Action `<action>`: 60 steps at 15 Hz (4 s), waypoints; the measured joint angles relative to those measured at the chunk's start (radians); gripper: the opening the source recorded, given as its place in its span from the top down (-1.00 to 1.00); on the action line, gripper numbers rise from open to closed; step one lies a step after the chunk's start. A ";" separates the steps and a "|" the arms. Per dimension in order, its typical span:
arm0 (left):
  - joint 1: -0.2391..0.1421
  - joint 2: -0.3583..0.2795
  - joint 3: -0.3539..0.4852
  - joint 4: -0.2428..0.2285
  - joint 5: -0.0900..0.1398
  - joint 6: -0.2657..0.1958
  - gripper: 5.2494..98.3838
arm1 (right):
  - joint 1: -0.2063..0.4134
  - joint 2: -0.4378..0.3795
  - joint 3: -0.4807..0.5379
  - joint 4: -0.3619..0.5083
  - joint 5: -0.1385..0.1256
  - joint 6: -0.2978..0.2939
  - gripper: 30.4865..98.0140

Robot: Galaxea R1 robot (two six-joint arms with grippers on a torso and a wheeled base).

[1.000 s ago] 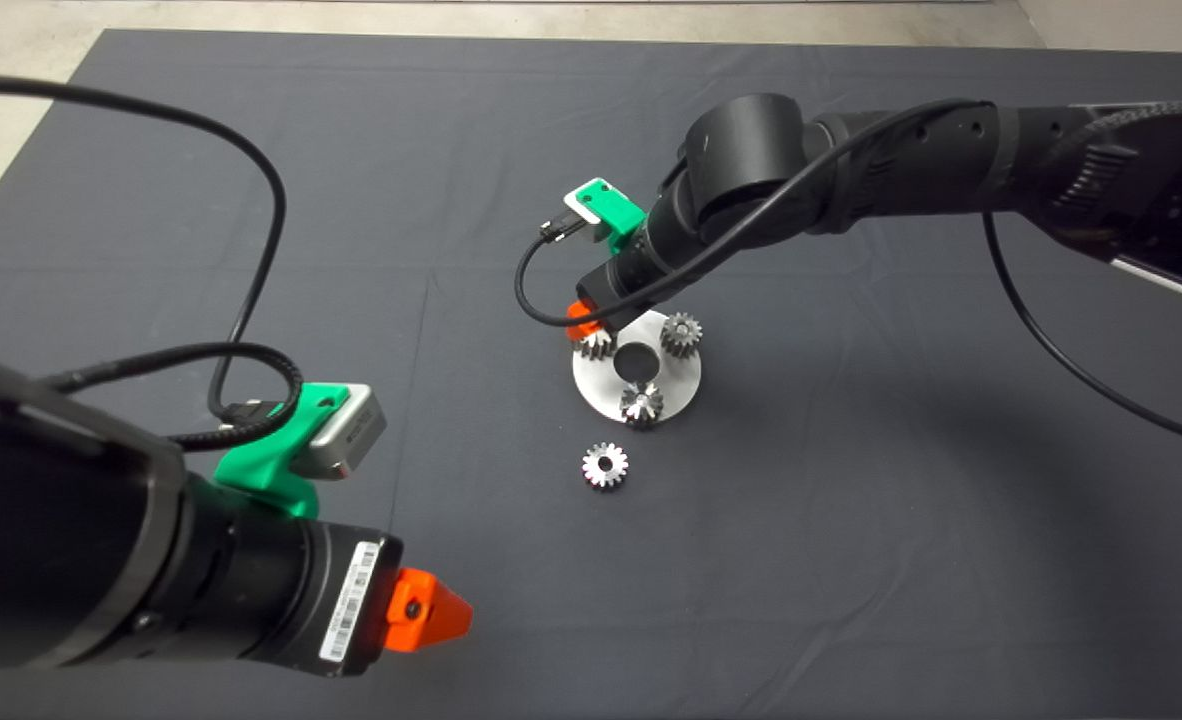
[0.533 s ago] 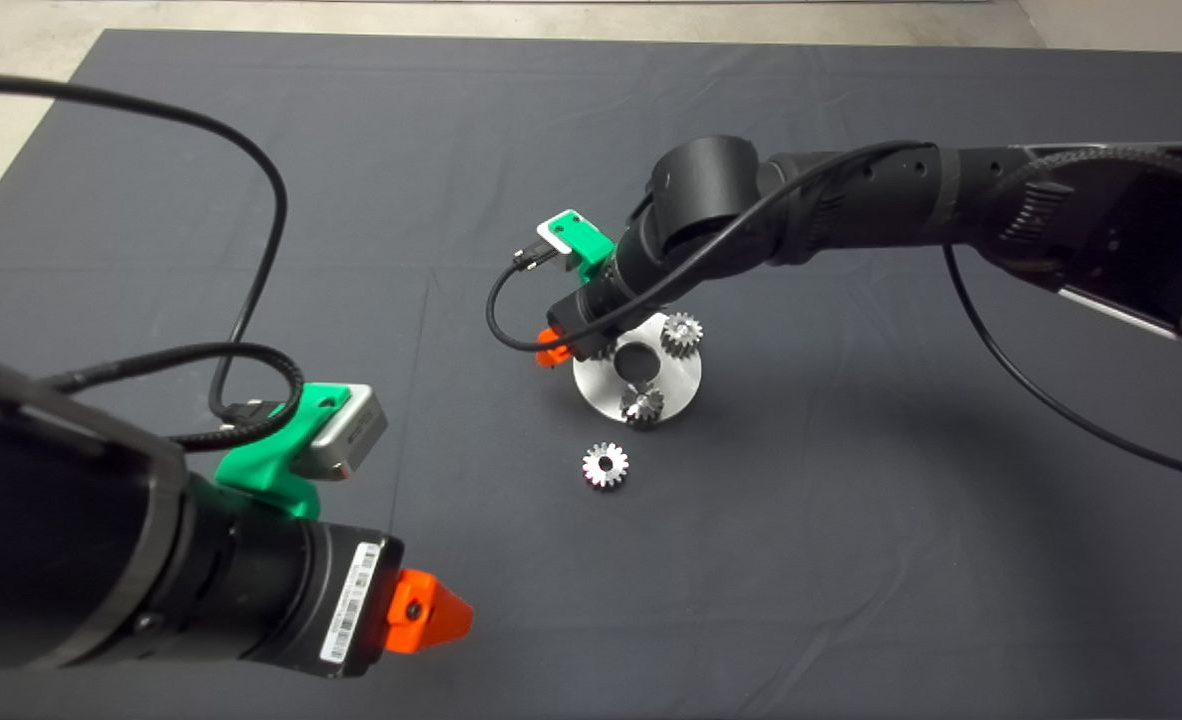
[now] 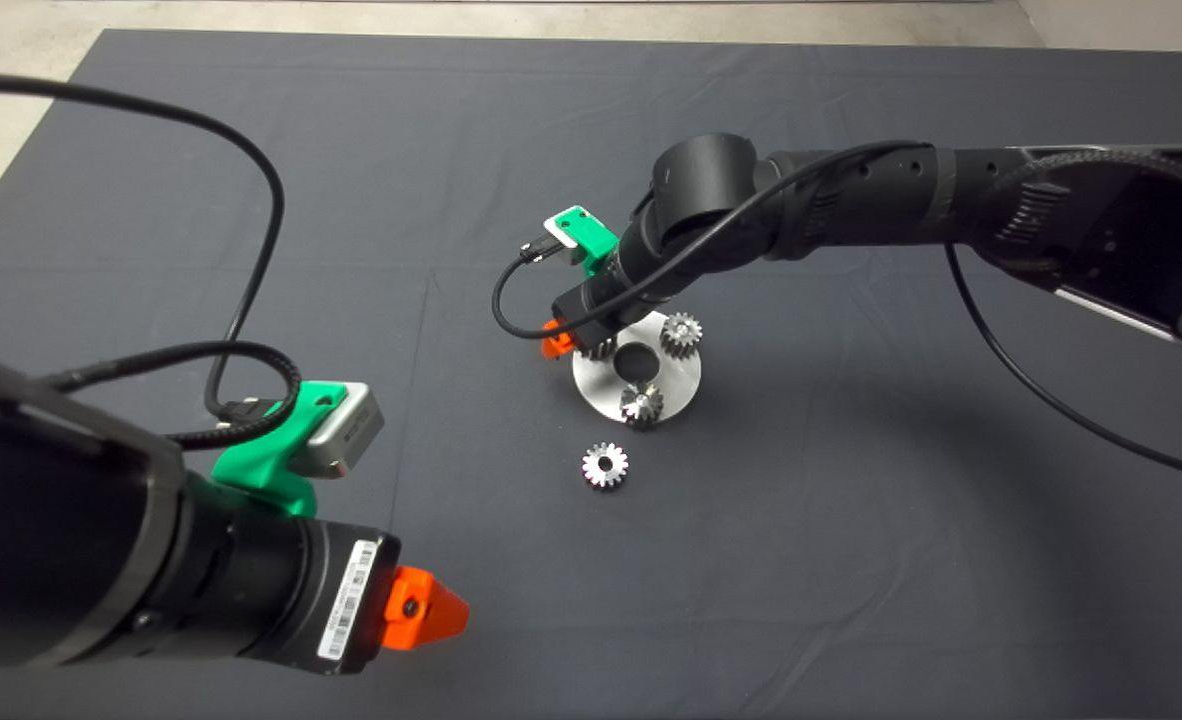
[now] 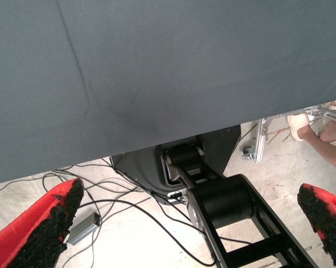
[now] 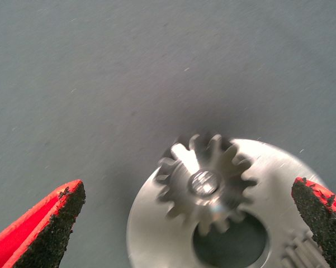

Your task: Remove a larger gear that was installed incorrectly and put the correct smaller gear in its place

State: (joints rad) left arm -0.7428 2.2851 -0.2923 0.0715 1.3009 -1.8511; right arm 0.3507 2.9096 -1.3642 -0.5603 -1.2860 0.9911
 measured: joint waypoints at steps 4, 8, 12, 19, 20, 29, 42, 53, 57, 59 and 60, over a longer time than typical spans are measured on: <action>0.000 0.000 0.000 0.000 0.000 0.000 -1.00 | -0.016 0.011 -0.016 -0.018 0.000 -0.004 -0.99; 0.000 0.000 0.000 0.000 0.001 0.000 -1.00 | -0.047 0.019 -0.027 -0.042 0.001 -0.042 -0.99; 0.000 0.000 0.000 0.000 0.001 0.000 -1.00 | -0.068 0.019 -0.029 -0.082 0.000 -0.045 -0.99; 0.000 0.000 0.000 0.000 0.001 -0.001 -1.00 | -0.069 0.041 -0.086 -0.114 -0.007 -0.052 -0.93; 0.000 0.000 0.000 0.000 0.000 -0.001 -1.00 | -0.069 0.054 -0.086 -0.123 -0.007 -0.052 -0.89; 0.000 0.000 0.000 0.000 0.001 -0.001 -1.00 | -0.071 0.058 -0.084 -0.131 -0.046 -0.053 -0.60; 0.000 0.000 0.000 0.000 0.001 -0.001 -1.00 | -0.071 0.057 -0.065 -0.131 -0.109 -0.054 -0.08; 0.000 0.000 0.000 0.000 0.001 -0.014 -1.00 | -0.070 0.052 -0.058 -0.131 -0.105 -0.047 0.24; 0.000 0.000 0.000 0.000 0.001 -0.014 -1.00 | -0.071 0.052 -0.058 -0.129 -0.102 -0.041 0.34; 0.000 0.000 0.000 0.000 0.001 -0.014 -1.00 | -0.071 0.052 -0.058 -0.129 -0.102 -0.040 0.37; 0.000 0.000 0.000 0.000 0.001 -0.014 -1.00 | -0.071 0.052 -0.058 -0.129 -0.102 -0.040 0.37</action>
State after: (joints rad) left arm -0.7428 2.2855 -0.2919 0.0715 1.3017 -1.8655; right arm 0.2800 2.9615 -1.4221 -0.6889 -1.3879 0.9511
